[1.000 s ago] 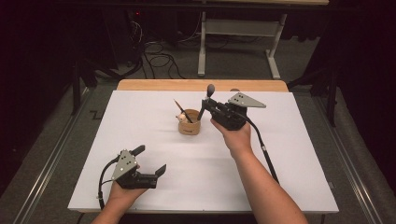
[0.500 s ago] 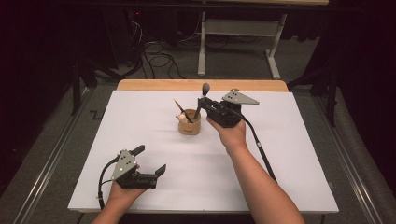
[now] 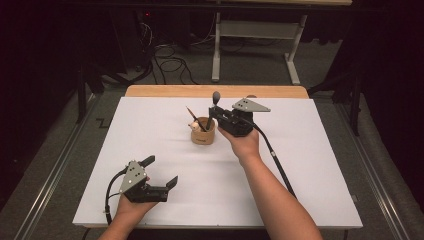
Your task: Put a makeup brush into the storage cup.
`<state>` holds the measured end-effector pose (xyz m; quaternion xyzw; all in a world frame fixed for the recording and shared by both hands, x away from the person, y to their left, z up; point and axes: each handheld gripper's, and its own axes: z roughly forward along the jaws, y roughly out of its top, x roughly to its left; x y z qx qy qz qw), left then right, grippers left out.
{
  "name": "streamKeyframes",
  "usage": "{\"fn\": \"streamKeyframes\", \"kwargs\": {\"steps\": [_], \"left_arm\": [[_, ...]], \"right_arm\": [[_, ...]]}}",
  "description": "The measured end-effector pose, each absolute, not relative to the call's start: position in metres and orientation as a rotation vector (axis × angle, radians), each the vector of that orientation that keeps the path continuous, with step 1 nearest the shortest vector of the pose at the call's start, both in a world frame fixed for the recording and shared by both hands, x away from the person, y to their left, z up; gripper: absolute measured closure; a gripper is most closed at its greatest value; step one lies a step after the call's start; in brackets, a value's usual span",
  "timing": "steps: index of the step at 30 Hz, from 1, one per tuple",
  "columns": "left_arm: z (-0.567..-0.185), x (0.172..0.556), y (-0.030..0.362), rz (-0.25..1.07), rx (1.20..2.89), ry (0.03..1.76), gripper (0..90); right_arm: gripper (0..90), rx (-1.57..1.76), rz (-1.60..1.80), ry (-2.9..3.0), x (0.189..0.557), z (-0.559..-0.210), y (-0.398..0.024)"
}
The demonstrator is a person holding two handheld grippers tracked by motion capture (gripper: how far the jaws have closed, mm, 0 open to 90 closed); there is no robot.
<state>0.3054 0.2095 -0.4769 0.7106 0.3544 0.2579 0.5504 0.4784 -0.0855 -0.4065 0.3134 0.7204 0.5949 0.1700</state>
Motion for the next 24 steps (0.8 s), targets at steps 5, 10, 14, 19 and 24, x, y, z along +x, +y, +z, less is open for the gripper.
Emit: {"fn": "streamKeyframes", "kwargs": {"steps": [5, 10, 14, 19, 24], "left_arm": [[-0.477, 0.305, 0.21, 0.607, 1.684, 0.839, 0.3], [-0.477, 0.306, 0.21, 0.606, 1.681, 0.838, 0.4], [-0.477, 0.306, 0.21, 0.603, 1.674, 0.839, 0.4], [-0.477, 0.305, 0.211, 0.604, 1.673, 0.841, 0.4], [-0.477, 0.305, 0.211, 0.603, 1.673, 0.838, 0.4]], "right_arm": [[79.2, 0.892, 1.675, 2.056, 0.48, -0.411, -0.083], [79.2, 0.908, 1.665, 2.071, 0.482, -0.417, -0.08], [79.1, 0.909, 1.65, 2.083, 0.483, -0.422, -0.077], [79.1, 0.926, 1.635, 2.1, 0.484, -0.428, -0.074], [79.0, 0.921, 1.624, 2.112, 0.484, -0.432, -0.071]]}}
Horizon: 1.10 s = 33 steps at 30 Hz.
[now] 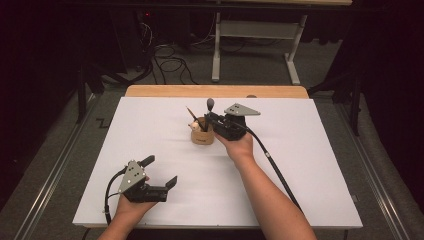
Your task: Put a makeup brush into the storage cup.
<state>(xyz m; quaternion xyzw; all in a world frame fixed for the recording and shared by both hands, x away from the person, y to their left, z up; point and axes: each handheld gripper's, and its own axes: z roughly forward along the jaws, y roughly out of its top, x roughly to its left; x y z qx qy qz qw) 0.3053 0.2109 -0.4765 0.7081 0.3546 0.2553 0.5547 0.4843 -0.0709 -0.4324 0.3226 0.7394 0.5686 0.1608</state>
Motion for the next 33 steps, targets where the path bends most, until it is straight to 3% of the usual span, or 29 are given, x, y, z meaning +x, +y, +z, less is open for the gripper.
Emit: {"fn": "streamKeyframes", "kwargs": {"steps": [8, 10, 12, 14, 17, 33], "left_arm": [[-0.476, 0.305, 0.211, 0.6, 1.676, 0.838, 0.5], [-0.476, 0.305, 0.211, 0.6, 1.677, 0.837, 0.6], [-0.477, 0.305, 0.211, 0.6, 1.678, 0.837, 0.5], [-0.477, 0.306, 0.21, 0.599, 1.679, 0.836, 0.6], [-0.476, 0.305, 0.21, 0.599, 1.683, 0.83, 0.6], [-0.477, 0.306, 0.209, 0.6, 1.683, 0.828, 0.6]], "right_arm": [[75.2, 0.941, 1.576, 2.133, 0.485, -0.439, -0.069], [56.2, 0.94, 1.586, 2.11, 0.484, -0.439, -0.071], [29.2, 0.974, 1.581, 2.091, 0.483, -0.439, -0.073], [14.1, 1.018, 1.57, 2.087, 0.484, -0.439, -0.074], [0.5, 1.065, 1.55, 2.112, 0.487, -0.441, -0.077], [0.3, 1.043, 1.538, 2.128, 0.485, -0.439, -0.079]]}}
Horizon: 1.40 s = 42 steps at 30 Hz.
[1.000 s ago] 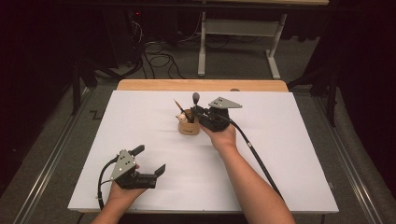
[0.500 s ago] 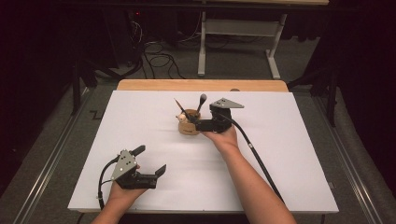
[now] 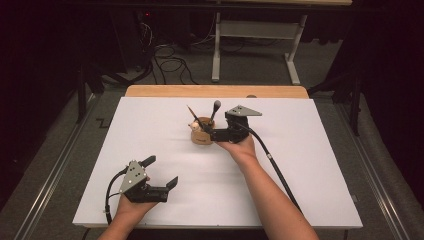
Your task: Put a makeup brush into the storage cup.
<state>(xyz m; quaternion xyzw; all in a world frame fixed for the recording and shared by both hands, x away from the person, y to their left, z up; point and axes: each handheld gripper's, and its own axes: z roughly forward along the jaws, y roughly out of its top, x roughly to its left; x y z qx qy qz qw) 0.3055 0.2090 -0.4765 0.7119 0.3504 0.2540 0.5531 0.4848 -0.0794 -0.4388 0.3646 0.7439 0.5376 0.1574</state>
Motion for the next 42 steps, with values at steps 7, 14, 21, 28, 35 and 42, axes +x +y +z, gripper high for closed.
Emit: {"fn": "streamKeyframes", "kwargs": {"steps": [7, 14, 21, 28, 35, 42], "left_arm": [[-0.476, 0.306, 0.209, 0.6, 1.683, 0.827, 0.6], [-0.476, 0.305, 0.209, 0.598, 1.678, 0.826, 0.6], [-0.476, 0.306, 0.209, 0.594, 1.676, 0.828, 0.5], [-0.476, 0.306, 0.209, 0.592, 1.67, 0.827, 0.5], [-0.476, 0.307, 0.211, 0.587, 1.664, 0.835, 0.5], [-0.475, 0.307, 0.212, 0.588, 1.66, 0.835, 0.5]], "right_arm": [[0.3, 1.025, 1.542, 2.115, 0.482, -0.435, -0.081], [0.3, 1.016, 1.535, 2.113, 0.477, -0.433, -0.085], [0.3, 1.006, 1.537, 2.107, 0.469, -0.431, -0.093], [0.3, 0.994, 1.531, 2.111, 0.457, -0.43, -0.103], [0.3, 0.975, 1.536, 2.106, 0.446, -0.426, -0.11], [0.3, 0.963, 1.528, 2.105, 0.437, -0.424, -0.118]]}}
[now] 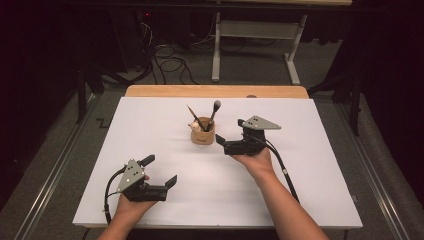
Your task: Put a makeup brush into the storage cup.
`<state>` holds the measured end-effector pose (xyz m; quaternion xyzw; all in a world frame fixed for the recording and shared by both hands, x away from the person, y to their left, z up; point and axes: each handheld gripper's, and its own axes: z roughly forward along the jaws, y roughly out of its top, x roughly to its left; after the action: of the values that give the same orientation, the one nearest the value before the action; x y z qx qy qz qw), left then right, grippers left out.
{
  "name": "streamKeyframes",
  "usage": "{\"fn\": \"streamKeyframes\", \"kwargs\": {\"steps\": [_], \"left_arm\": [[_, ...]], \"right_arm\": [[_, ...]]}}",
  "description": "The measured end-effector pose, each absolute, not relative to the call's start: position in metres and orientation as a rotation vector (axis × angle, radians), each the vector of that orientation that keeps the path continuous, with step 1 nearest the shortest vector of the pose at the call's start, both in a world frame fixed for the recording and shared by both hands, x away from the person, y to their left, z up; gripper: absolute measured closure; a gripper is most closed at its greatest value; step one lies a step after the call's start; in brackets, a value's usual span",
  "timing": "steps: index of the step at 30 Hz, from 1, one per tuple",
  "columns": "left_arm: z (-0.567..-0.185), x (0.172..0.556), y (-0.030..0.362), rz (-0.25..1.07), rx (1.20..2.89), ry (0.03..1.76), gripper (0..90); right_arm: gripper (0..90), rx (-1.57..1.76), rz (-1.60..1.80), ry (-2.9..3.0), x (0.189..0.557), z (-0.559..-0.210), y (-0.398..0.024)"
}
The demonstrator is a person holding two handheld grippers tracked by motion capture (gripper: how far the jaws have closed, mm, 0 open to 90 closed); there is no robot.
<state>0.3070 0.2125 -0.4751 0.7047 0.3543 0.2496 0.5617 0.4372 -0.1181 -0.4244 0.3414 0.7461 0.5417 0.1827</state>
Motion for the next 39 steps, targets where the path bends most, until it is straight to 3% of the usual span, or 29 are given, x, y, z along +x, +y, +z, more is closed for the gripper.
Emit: {"fn": "streamKeyframes", "kwargs": {"steps": [17, 39], "left_arm": [[-0.475, 0.308, 0.215, 0.592, 1.653, 0.847, 0.5], [-0.475, 0.31, 0.221, 0.603, 1.636, 0.885, 0.5]], "right_arm": [[0.3, 0.941, 1.52, 2.09, 0.42, -0.421, -0.14], [0.3, 0.895, 1.496, 2.031, 0.375, -0.416, -0.2]]}}
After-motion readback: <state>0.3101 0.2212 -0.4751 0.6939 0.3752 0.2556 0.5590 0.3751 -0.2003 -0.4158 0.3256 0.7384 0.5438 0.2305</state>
